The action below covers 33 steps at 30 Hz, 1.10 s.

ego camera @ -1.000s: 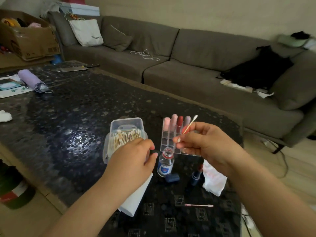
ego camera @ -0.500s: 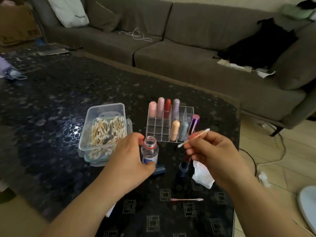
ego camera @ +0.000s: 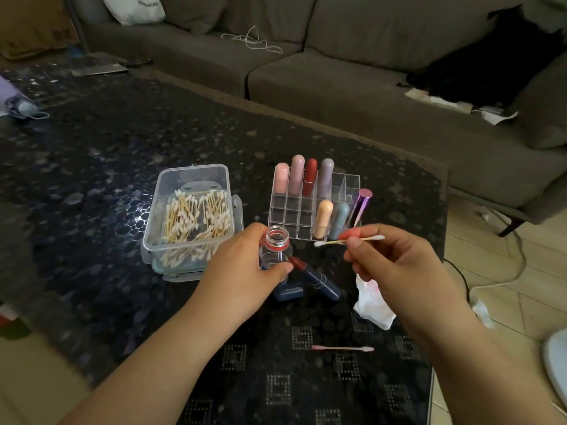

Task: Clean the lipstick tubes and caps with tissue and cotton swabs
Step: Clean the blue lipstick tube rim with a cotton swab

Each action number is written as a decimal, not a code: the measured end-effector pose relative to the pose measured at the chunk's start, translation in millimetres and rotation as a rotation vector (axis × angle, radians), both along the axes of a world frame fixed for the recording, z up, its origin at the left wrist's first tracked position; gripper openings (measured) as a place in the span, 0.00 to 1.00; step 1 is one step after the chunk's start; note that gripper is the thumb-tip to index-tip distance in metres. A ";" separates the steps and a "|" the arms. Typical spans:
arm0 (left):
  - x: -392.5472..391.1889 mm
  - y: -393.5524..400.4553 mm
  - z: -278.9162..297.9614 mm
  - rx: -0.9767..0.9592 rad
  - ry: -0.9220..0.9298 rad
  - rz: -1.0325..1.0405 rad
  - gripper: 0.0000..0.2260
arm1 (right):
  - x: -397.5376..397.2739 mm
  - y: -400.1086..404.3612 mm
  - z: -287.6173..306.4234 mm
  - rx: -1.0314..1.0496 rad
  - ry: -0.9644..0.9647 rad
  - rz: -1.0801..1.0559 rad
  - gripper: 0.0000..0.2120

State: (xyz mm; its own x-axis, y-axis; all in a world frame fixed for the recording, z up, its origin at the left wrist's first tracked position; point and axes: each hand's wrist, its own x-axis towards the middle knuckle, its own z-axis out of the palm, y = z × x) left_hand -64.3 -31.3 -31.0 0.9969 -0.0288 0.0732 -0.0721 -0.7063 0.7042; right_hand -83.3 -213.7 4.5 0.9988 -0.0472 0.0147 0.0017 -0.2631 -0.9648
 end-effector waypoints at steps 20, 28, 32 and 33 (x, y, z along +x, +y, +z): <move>2.2 10.3 -2.4 -0.037 0.069 -0.077 0.24 | 8.1 -0.6 -30.8 -0.282 -0.105 -0.088 0.08; 2.4 14.0 2.8 -0.090 0.032 -0.045 0.23 | 9.7 -3.1 -31.4 -0.222 -0.128 -0.120 0.09; 3.5 13.3 1.6 -0.085 -0.003 0.003 0.23 | 9.5 -3.0 -29.7 -0.154 -0.126 -0.119 0.09; 4.1 12.6 0.4 -0.071 0.006 -0.003 0.23 | 9.4 -2.7 -29.2 -0.136 -0.120 -0.110 0.09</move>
State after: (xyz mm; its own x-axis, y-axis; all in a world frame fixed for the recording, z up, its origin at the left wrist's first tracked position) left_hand -60.2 -18.7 -30.6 0.9973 -0.0262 0.0692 -0.0694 -0.6541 0.7532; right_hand -73.9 -216.4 -24.6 0.9784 -0.1456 0.1464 0.0781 -0.3957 -0.9151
